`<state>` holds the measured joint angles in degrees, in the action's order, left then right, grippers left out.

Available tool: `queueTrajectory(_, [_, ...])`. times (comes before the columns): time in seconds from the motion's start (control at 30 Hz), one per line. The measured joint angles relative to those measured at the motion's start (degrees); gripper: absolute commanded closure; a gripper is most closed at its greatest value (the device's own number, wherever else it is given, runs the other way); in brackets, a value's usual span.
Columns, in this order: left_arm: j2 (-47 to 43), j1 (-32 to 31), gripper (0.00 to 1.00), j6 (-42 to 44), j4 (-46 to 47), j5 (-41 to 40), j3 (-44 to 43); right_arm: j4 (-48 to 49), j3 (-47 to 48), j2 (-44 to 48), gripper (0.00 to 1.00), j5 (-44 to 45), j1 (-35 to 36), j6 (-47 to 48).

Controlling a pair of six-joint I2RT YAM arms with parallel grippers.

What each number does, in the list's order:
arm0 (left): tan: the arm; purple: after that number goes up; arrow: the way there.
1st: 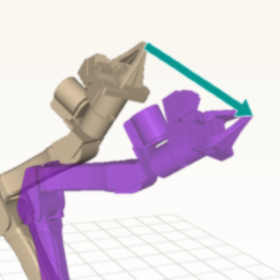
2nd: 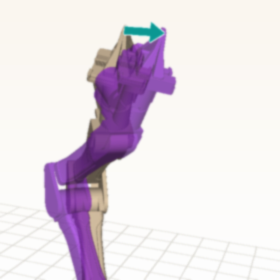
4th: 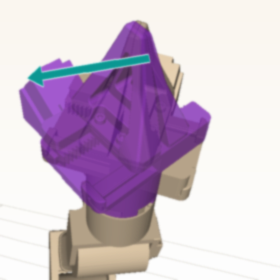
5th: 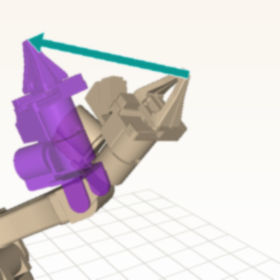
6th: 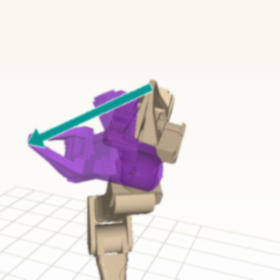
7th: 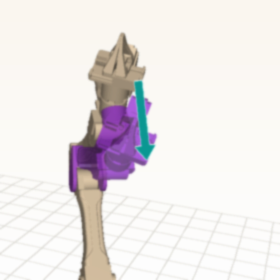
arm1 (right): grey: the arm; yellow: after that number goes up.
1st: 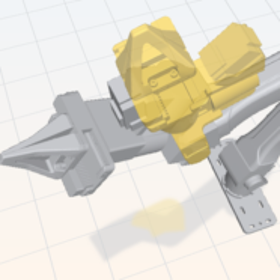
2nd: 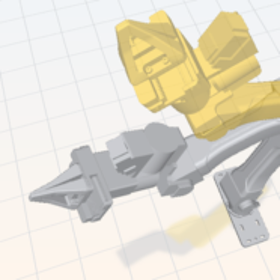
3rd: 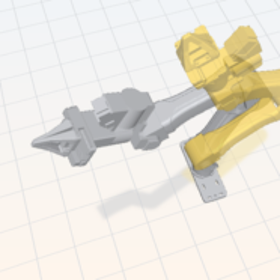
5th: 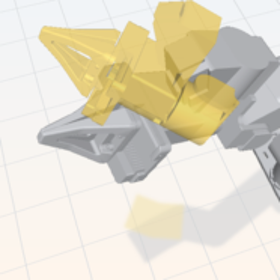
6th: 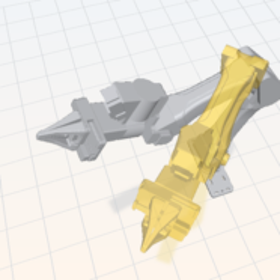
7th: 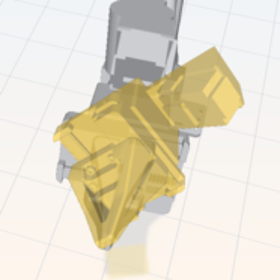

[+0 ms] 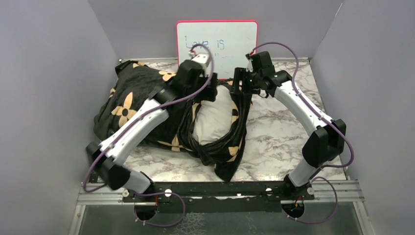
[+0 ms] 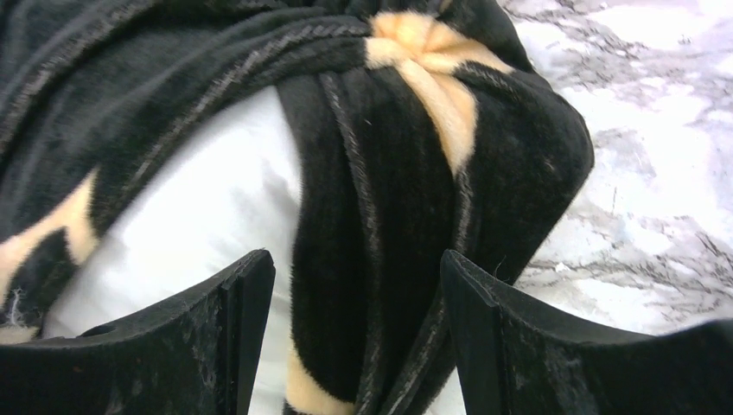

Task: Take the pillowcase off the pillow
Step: Remove the pillow from the pillowcase.

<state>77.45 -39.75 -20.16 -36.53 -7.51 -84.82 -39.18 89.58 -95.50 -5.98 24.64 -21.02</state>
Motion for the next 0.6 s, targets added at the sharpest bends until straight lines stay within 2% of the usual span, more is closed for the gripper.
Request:
queueTrajectory(0.1, [11.87,0.00,0.24,4.26,-1.18,-0.28,-8.28,0.42,1.70,-1.05,0.29,-1.20,-0.33,-0.04])
queueTrajectory(0.2, [19.37,0.00,0.31,6.91,-2.89,-1.90,-12.72,0.87,3.15,-3.19,0.34,-2.23,-0.74,-0.11])
queueTrajectory(0.37, [24.92,0.00,0.53,9.81,-5.09,-5.46,-14.14,1.22,2.73,-6.32,0.37,-3.72,-2.43,-0.31])
queueTrajectory(0.4, [25.11,0.00,0.61,10.01,-5.20,-6.27,-14.14,1.33,2.29,-6.67,0.40,-4.48,-2.84,-0.35])
queueTrajectory(0.43, [25.11,0.00,0.84,10.19,-5.22,-7.17,-14.14,1.40,1.97,-6.88,0.53,-5.18,-3.13,-0.35])
queueTrajectory(0.47, [25.11,0.00,1.00,10.29,-5.22,-7.67,-14.14,1.42,1.64,-7.06,0.61,-6.01,-3.41,-0.37])
queueTrajectory(0.6, [25.09,0.20,1.00,10.51,-5.53,-9.66,-14.10,1.77,1.46,-7.15,0.79,-6.99,-3.76,-0.07])
